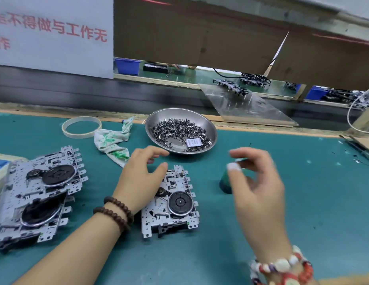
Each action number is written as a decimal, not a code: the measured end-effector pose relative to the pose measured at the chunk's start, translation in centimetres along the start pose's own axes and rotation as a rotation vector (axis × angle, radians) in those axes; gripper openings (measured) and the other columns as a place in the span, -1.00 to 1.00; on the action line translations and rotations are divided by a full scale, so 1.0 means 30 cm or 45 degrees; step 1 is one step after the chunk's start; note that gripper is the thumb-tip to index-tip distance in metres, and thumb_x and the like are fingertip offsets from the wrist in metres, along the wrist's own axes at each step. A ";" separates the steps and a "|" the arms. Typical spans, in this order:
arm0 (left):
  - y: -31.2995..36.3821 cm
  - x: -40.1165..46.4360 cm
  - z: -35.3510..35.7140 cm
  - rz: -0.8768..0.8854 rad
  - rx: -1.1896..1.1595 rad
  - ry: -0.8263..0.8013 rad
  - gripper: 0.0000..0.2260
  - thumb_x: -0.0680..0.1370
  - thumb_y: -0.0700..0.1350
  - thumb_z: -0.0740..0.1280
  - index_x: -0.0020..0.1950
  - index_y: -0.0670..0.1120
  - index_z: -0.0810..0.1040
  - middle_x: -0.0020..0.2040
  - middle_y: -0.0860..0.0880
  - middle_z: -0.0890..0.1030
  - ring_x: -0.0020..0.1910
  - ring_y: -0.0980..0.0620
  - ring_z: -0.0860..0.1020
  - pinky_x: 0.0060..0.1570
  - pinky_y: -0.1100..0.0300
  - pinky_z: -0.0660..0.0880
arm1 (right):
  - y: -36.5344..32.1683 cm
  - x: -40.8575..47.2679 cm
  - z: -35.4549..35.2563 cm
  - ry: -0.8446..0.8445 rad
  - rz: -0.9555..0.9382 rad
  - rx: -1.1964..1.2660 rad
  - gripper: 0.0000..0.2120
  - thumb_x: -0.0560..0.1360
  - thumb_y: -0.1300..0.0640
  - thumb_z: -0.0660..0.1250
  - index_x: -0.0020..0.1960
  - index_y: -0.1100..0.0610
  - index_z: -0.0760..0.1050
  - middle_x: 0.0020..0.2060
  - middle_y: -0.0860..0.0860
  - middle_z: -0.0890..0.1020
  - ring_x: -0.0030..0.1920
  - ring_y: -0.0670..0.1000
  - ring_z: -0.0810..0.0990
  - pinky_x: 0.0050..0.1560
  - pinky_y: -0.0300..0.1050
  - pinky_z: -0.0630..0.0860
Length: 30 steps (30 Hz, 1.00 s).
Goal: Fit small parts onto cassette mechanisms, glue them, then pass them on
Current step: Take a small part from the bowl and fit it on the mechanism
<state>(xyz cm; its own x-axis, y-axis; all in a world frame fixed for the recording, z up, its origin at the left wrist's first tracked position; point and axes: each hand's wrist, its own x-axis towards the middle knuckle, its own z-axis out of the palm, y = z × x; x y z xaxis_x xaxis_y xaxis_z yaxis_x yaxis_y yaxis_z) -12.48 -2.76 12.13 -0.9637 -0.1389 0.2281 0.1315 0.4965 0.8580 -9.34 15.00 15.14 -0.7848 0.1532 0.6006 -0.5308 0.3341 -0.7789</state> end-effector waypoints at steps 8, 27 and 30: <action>-0.021 0.031 -0.037 -0.169 0.182 -0.355 -0.91 0.53 -0.03 0.30 -0.17 0.07 0.55 -0.20 0.15 0.59 -0.23 0.23 0.51 -0.18 0.39 0.40 | 0.136 0.041 -0.120 -0.055 0.484 -0.349 -0.18 0.33 0.09 0.49 0.42 -0.11 0.09 0.23 -0.16 0.28 0.33 -0.04 0.25 0.37 0.03 0.23; -0.023 0.067 -0.048 -0.589 -0.323 -0.443 -0.88 0.51 -0.22 0.35 -0.22 -0.13 0.63 -0.27 0.00 0.64 -0.26 0.10 0.55 0.03 0.19 0.49 | 0.148 0.182 -0.012 -0.196 0.956 1.243 -0.86 0.19 0.22 0.50 -0.31 0.07 0.58 -0.27 -0.08 0.45 -0.44 -0.19 0.29 -0.58 -0.46 0.24; -0.029 0.073 -0.049 -0.617 -0.321 -0.430 -0.89 0.50 -0.20 0.36 -0.21 -0.13 0.65 -0.29 0.04 0.65 -0.28 0.14 0.56 -0.03 0.24 0.52 | 0.154 0.154 -0.002 -0.263 1.104 1.508 -0.48 -0.05 0.25 0.67 -0.17 0.10 0.54 -0.19 -0.06 0.51 -0.41 -0.16 0.36 -0.57 -0.44 0.30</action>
<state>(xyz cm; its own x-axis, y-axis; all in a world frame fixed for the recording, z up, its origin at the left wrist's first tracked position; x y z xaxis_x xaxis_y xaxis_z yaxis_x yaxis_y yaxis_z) -14.38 -4.76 12.56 -0.9423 0.0009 -0.3347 -0.3261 0.2231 0.9186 -15.41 17.32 14.33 -0.9623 -0.2617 -0.0742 0.2495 -0.7405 -0.6240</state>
